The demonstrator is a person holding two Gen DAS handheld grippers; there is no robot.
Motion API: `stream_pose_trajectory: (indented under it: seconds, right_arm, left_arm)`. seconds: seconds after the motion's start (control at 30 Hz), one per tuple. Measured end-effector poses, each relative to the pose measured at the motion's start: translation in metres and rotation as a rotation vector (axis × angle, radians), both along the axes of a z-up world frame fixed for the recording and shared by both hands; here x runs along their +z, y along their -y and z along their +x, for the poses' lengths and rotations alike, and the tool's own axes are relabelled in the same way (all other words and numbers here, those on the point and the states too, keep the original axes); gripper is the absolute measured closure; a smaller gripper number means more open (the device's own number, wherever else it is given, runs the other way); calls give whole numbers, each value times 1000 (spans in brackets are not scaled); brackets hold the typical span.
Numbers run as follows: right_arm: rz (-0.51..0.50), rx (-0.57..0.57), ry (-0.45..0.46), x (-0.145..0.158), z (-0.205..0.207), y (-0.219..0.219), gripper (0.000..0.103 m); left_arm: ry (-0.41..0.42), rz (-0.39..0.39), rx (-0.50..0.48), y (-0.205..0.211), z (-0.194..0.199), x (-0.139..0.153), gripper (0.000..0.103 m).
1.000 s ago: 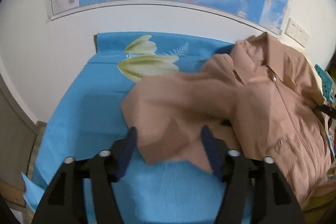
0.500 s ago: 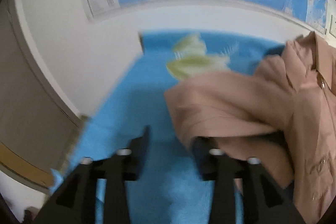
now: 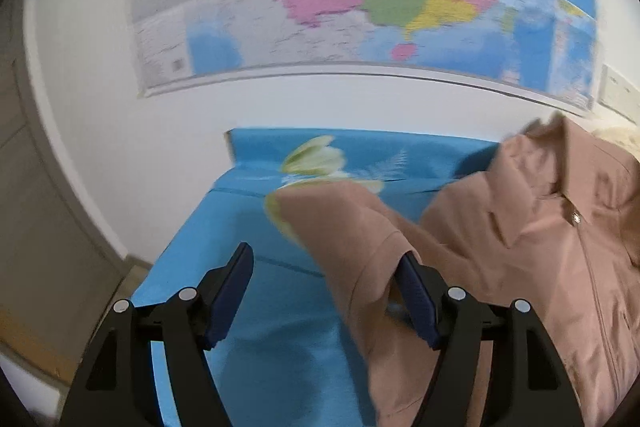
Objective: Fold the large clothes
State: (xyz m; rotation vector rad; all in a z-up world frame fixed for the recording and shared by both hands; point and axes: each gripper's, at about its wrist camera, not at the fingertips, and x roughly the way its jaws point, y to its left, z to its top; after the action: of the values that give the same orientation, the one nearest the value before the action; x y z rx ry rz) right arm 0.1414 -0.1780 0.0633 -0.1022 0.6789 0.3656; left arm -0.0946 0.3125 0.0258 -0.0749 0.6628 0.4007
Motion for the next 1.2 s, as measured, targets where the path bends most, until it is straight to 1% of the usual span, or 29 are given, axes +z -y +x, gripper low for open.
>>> stream_pose_trajectory:
  seconds: [0.03,0.07,0.1,0.13,0.17,0.2,0.23,0.27,0.3,0.37,0.43,0.5,0.53,0.57,0.6,0.63,0.67,0.7,0.73,0.77,0.83,0.87,0.93,0.97,1.0,1.03,1.07,1.13,1.2]
  right_arm:
    - [17,-14,11,5,-8,15,43]
    - [22,-28,28,8,-16,27,36]
    - [22,-35,34,9,-23,35,36]
    - [21,-42,30,10,-30,44,34]
    - [29,-48,10,8,-38,56,24]
    - [35,-53,-9,4,-45,64,20]
    - [30,-57,-26,-2,-51,70,16]
    - [7,-57,-53,-11,-58,75,11]
    - [-22,-59,-74,-20,-64,77,11]
    - [-76,-86,-130,-43,-72,85,9]
    - [-87,-119,-192,-65,-73,96,9]
    - [-46,-127,-270,-85,-73,108,9]
    - [-10,-125,-310,-95,-74,114,13]
    - [14,-122,-332,-100,-74,117,33]
    - [61,-100,-364,-105,-76,121,47]
    - [103,-78,-381,-106,-78,125,73]
    - [118,-74,-381,-104,-81,128,92]
    - [153,-61,-383,-97,-84,133,96]
    - [202,-45,-372,-86,-89,139,96]
    - [228,-33,-352,-75,-94,143,96]
    - [296,37,-285,-37,-112,144,97]
    - [311,65,-257,-22,-120,142,98]
    - [349,161,-202,16,-143,131,98]
    - [351,191,-185,28,-150,125,98]
    - [351,237,-169,42,-159,114,98]
    - [356,282,-162,51,-167,103,98]
    - [362,308,-161,56,-172,93,98]
    - [389,366,-180,58,-177,71,98]
    - [403,409,-207,53,-176,50,98]
  left_arm:
    - [-9,-4,34,-8,-5,-2,34]
    - [-13,-3,43,-12,-7,-3,34]
    - [-13,-4,49,-16,-12,-4,34]
    - [-4,-14,47,-20,-18,-5,34]
    - [19,-36,33,-23,-25,-5,34]
    - [44,-58,14,-24,-31,-5,34]
    - [93,-100,-17,-26,-39,-5,34]
    - [115,-127,-22,-27,-42,-5,34]
    - [129,-153,-24,-27,-45,-6,34]
    - [139,-138,-37,-18,-45,-6,34]
    - [143,-100,-60,-4,-42,-2,34]
    - [185,-97,-123,12,-41,9,34]
    - [213,-96,-148,17,-41,14,34]
    - [240,-95,-173,23,-43,19,34]
    - [267,-93,-199,29,-44,25,33]
    - [293,-89,-235,37,-46,32,33]
    - [302,-84,-258,43,-46,35,32]
    - [310,-76,-283,50,-45,40,30]
    - [314,-73,-320,60,-43,43,29]
    - [312,-83,-354,67,-40,44,29]
    - [298,-114,-457,91,-29,43,28]
    - [288,-122,-507,104,-24,41,28]
    - [262,-131,-601,132,-10,36,28]
    - [251,-147,-641,142,-4,33,28]
    - [235,-179,-696,154,2,30,28]
    - [210,-241,-775,171,12,24,28]
    - [192,-280,-825,181,17,19,28]
    - [138,-370,-953,211,28,6,28]
    - [75,-430,-1064,237,33,-8,28]
